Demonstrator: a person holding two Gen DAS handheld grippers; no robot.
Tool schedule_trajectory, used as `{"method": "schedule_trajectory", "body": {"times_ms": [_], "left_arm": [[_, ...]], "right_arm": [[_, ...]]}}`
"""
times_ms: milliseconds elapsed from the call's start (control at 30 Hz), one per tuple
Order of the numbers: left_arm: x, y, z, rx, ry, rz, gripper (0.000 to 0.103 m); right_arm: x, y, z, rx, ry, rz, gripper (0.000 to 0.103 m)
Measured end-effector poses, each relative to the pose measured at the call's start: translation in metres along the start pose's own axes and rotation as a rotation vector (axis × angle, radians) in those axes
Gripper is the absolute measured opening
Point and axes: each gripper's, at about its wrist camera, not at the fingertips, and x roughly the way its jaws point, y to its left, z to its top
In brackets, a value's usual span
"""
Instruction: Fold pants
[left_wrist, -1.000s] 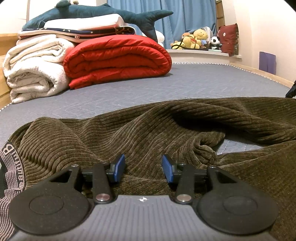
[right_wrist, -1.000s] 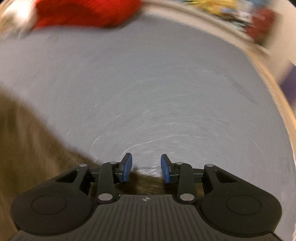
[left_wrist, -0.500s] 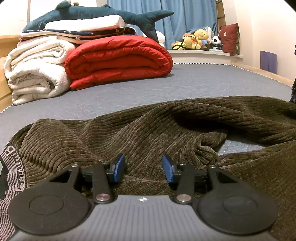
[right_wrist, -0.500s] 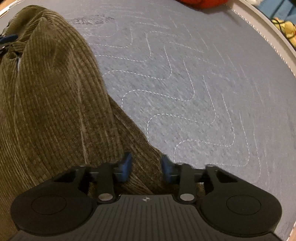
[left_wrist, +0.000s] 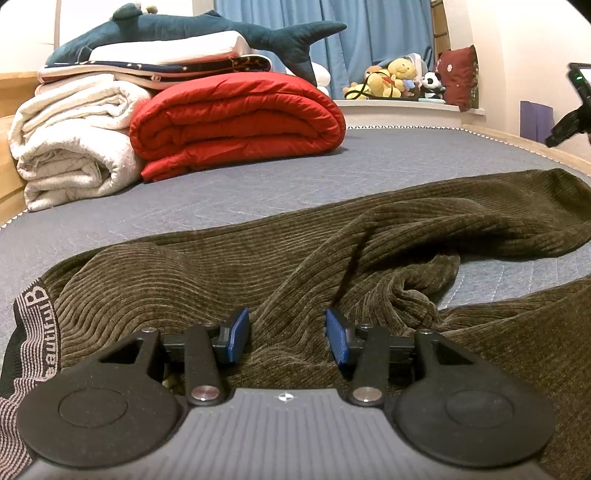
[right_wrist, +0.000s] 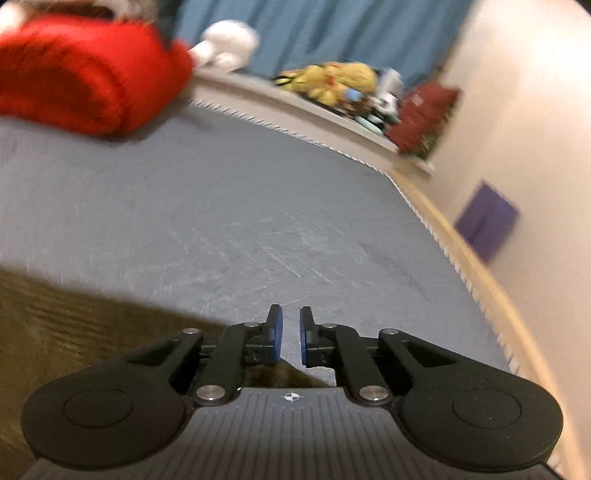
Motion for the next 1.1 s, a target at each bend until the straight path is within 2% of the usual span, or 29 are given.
{"method": "schedule_trajectory", "body": {"times_ms": [100,233,367,467,533,567,600,700,867,933,967,1000,1033,1100], "left_arm": [[0.0,0.0,0.0,0.001,-0.002,0.001,0.052],[-0.001,-0.001,0.0,0.004,-0.003,0.004,0.052],[-0.001,-0.002,0.0,0.006,-0.003,0.006,0.052],[-0.001,-0.002,0.0,0.006,-0.002,0.005,0.052],[-0.001,-0.002,0.0,0.006,-0.003,0.006,0.052],[-0.001,-0.002,0.0,0.006,-0.003,0.006,0.052],[-0.001,-0.001,0.0,0.006,-0.003,0.005,0.052],[-0.001,-0.002,0.0,0.005,-0.003,0.006,0.052],[-0.001,-0.002,0.0,0.005,-0.002,0.006,0.052],[-0.001,-0.002,0.0,0.005,-0.002,0.006,0.052],[-0.001,-0.002,0.0,0.005,-0.002,0.006,0.052],[-0.001,-0.002,0.0,0.006,-0.002,0.006,0.052],[-0.001,-0.002,0.0,0.006,-0.002,0.007,0.052],[-0.002,-0.002,0.0,0.006,-0.003,0.007,0.052]], "right_arm": [[-0.011,-0.06,-0.017,0.238,0.013,-0.023,0.026],[-0.021,-0.129,-0.067,0.551,0.071,-0.047,0.028],[-0.019,-0.151,-0.125,0.727,0.183,0.003,0.032],[-0.012,-0.151,-0.142,0.783,0.242,-0.008,0.042],[-0.009,-0.136,-0.145,0.781,0.24,0.018,0.042],[-0.01,-0.128,-0.139,0.744,0.234,0.003,0.039],[-0.009,-0.123,-0.135,0.708,0.228,-0.001,0.012],[-0.023,-0.125,-0.113,0.675,0.156,-0.026,0.011],[-0.09,-0.142,-0.05,0.658,-0.146,0.034,0.011],[-0.114,-0.139,-0.044,0.625,-0.213,0.015,0.011],[-0.119,-0.142,-0.05,0.62,-0.206,-0.009,0.011],[-0.123,-0.14,-0.06,0.611,-0.162,-0.053,0.011],[-0.119,-0.139,-0.074,0.603,-0.095,-0.096,0.011],[-0.094,-0.14,-0.109,0.597,0.092,-0.15,0.011]]}}
